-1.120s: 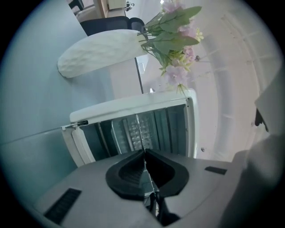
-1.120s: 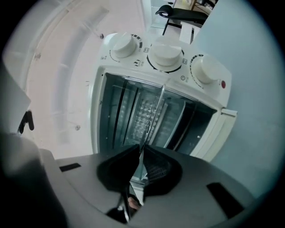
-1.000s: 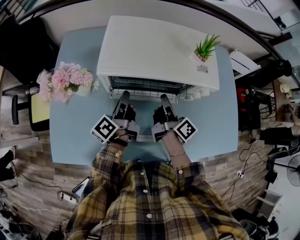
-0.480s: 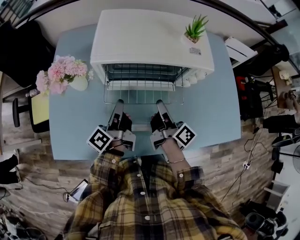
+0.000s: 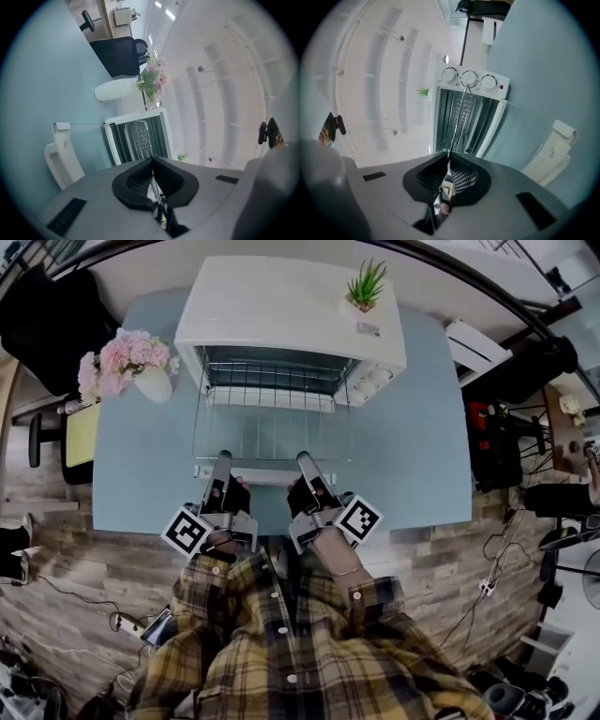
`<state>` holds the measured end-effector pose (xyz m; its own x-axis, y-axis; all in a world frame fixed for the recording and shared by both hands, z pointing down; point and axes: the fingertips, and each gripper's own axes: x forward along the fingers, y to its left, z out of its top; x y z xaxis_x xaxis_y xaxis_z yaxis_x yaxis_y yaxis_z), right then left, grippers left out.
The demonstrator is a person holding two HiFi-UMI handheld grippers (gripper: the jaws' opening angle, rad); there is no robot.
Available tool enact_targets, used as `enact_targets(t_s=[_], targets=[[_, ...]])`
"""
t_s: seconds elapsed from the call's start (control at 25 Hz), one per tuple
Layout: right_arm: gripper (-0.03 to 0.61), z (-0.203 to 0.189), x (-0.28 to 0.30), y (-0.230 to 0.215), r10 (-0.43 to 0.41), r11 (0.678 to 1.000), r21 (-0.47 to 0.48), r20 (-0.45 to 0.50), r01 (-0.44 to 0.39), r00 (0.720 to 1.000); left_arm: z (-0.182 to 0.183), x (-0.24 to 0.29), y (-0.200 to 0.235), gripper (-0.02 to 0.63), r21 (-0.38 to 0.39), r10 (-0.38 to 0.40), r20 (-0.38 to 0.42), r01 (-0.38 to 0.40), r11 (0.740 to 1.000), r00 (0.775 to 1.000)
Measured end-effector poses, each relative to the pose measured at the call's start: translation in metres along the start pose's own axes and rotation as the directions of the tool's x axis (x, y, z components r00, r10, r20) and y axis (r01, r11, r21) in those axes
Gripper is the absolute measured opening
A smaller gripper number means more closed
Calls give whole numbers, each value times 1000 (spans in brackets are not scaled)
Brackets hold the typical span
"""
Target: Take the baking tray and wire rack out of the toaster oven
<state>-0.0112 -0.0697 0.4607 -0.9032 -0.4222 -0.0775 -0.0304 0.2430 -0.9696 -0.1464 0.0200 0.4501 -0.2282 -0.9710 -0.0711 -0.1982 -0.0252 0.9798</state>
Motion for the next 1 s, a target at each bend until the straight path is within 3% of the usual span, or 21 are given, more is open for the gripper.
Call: enact_targets(t_s=[0.36,0.64,0.8,1.0], targets=[[20,-12,-51,0,-14,999,32,-45,16,999,-35,-46,-3,5,-17,26,7,-26,1000,1000],[20,24,-112,-16,-65,997,48,60,62,996,-99,-32,-9,3,-14,12,-120,-14,1000,993],[20,67,-161,-23,-102,995,42,199,95,975,-161,-8,-18,3,-47,-24,-257,12,999,966],[21,113,-225,-35,-149,989,44,341,143,928,-240,15,-22,5,-70,-49,-407,23,997,912]])
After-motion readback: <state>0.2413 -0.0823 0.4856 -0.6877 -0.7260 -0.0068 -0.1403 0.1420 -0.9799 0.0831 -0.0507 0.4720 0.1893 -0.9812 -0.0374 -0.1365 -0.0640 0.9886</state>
